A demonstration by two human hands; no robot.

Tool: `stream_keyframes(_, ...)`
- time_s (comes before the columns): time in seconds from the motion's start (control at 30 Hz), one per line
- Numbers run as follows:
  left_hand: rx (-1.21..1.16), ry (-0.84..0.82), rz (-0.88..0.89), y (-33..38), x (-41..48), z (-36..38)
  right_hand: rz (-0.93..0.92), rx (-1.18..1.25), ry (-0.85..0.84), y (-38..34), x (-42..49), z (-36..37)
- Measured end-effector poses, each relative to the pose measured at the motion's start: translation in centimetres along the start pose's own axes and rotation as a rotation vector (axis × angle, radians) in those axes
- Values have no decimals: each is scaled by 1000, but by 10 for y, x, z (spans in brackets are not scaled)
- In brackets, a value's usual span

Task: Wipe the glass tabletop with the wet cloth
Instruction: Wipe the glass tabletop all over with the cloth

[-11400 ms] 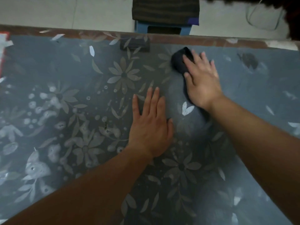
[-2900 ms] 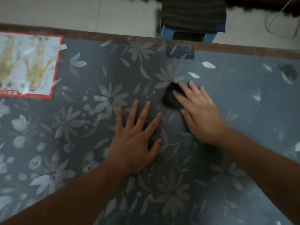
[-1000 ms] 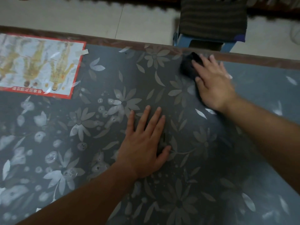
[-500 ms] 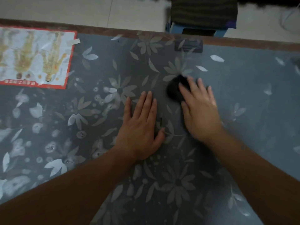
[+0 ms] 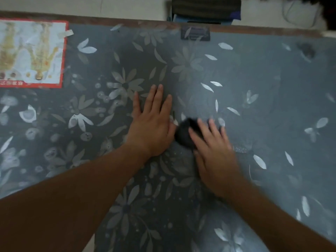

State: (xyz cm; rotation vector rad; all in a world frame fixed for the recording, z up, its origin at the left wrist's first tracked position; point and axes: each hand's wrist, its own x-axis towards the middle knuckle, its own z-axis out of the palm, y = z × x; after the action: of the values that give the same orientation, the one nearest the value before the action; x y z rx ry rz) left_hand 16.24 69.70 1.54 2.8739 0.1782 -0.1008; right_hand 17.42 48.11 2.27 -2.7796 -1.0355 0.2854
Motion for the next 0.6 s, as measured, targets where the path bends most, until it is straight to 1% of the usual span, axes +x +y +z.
stream_keyframes(0.07,-86,23,32,-2,-3,-4,-40,26,-63,0,-30,-1)
stream_keyframes(0.13,-198,89,51,-4,-6,-4,-57,36,-51,9,-6,-7)
stream_keyframes(0.2,-243,133,54,-6,-6,-3,53,39,37,14,47,-13)
stream_keyframes(0.27,-235,136,45,-6,-7,-2,161,63,59,14,84,-17)
stream_keyframes(0.3,-226,131,50,-5,-8,-2,173,60,58,12,82,-14)
stream_keyframes(0.37,-210,111,52,-5,-8,-4,112,31,44,2,44,-4)
stream_keyframes(0.47,-188,6,55,-5,-7,-13,61,10,-5,-18,-35,2)
stream_keyframes(0.53,-180,-55,76,-10,-4,-19,88,36,-11,-22,-48,2)
stream_keyframes(0.6,-140,-61,89,-18,-11,-24,131,82,7,-30,-43,1)
